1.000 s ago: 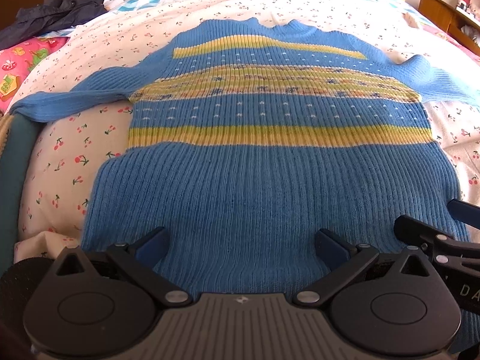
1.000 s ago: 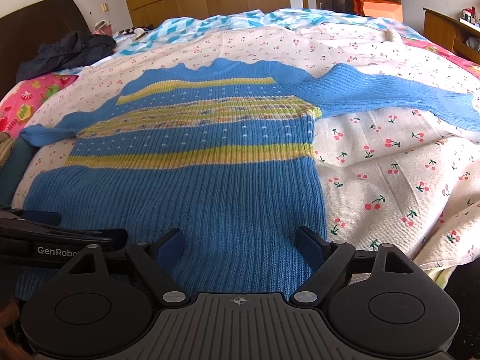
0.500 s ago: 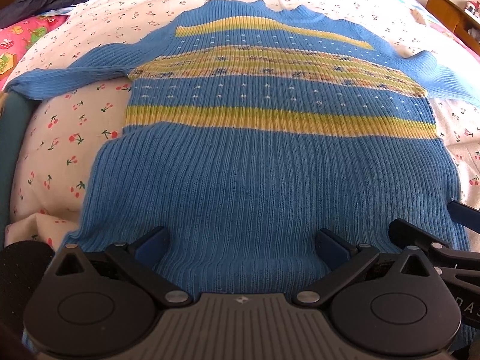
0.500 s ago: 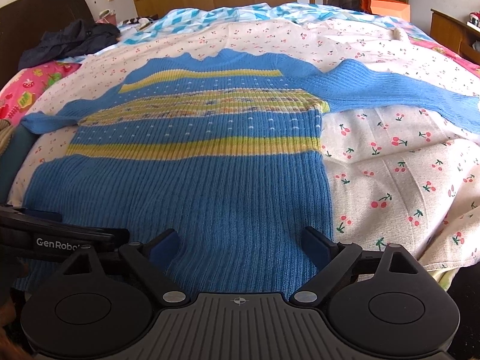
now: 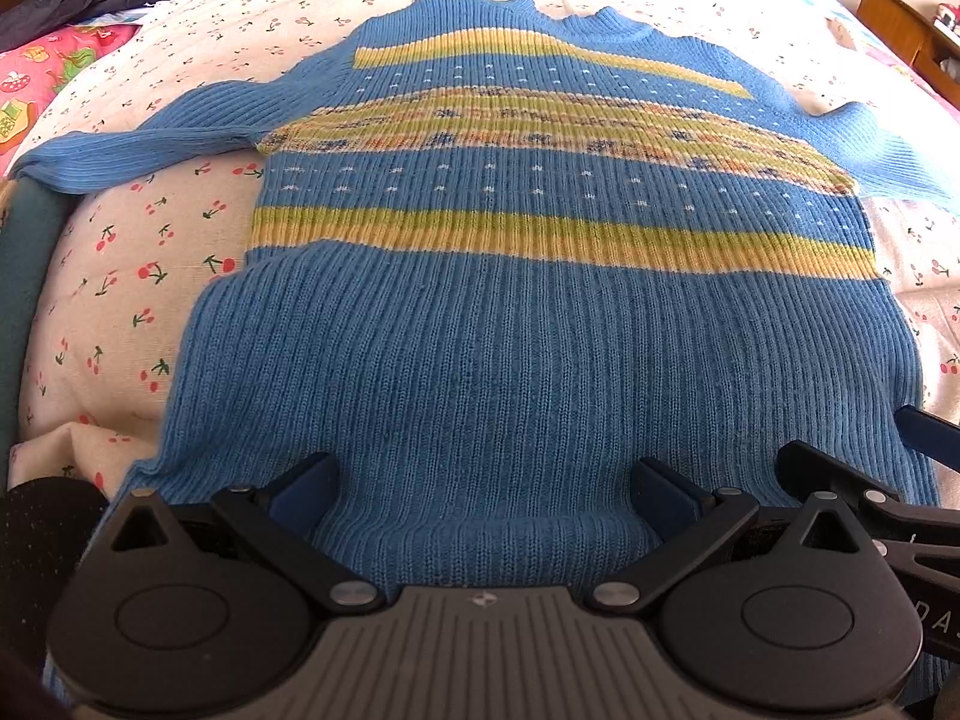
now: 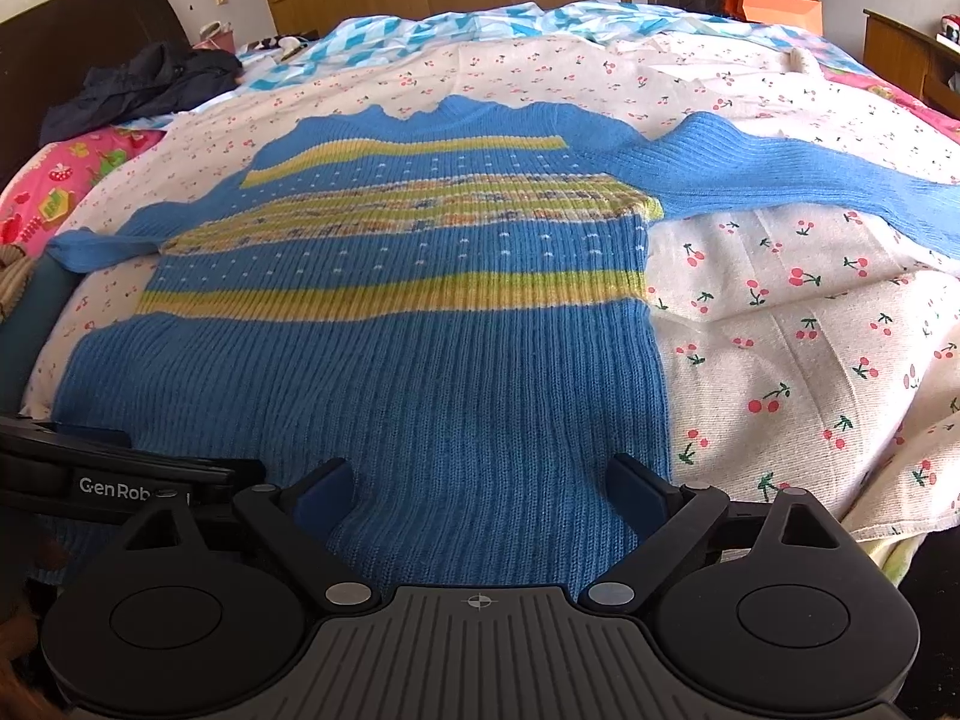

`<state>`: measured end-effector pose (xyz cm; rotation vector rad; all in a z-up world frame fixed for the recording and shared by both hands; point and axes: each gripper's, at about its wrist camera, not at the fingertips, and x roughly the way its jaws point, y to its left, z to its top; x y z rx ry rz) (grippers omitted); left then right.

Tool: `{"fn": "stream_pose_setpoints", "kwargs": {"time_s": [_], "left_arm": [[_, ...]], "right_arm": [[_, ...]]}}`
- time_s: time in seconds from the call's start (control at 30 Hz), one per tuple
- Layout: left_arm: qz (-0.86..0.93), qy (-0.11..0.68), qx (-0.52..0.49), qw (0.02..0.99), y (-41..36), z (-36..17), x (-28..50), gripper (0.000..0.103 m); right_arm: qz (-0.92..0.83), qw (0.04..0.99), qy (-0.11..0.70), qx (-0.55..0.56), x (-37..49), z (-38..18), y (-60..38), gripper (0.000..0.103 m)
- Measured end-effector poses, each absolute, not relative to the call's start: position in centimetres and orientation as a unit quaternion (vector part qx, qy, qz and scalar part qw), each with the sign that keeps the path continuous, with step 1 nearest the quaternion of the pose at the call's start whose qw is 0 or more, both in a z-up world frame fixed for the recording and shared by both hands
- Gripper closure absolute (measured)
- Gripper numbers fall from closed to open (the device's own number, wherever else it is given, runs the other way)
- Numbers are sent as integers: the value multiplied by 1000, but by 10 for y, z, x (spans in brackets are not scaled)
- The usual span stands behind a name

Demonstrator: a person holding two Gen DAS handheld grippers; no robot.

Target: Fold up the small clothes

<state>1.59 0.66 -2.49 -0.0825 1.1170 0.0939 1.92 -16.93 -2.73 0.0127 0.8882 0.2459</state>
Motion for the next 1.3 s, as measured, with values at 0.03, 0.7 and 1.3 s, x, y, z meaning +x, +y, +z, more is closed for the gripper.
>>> {"fn": "stream_pose_setpoints", "kwargs": {"time_s": [0.03,0.7,1.3], "left_arm": [[45,529,-39,846,6,-25,16,0],[42,522,-46,851,6,-21,13,0],[45,504,-31,862,1,-16,4,0]], "right_arm": [[119,896,429,6,19,-27,-169,9],[117,903,414,6,16,-23,-171,10],[117,910,399,12,12,-17,-173,10]]}}
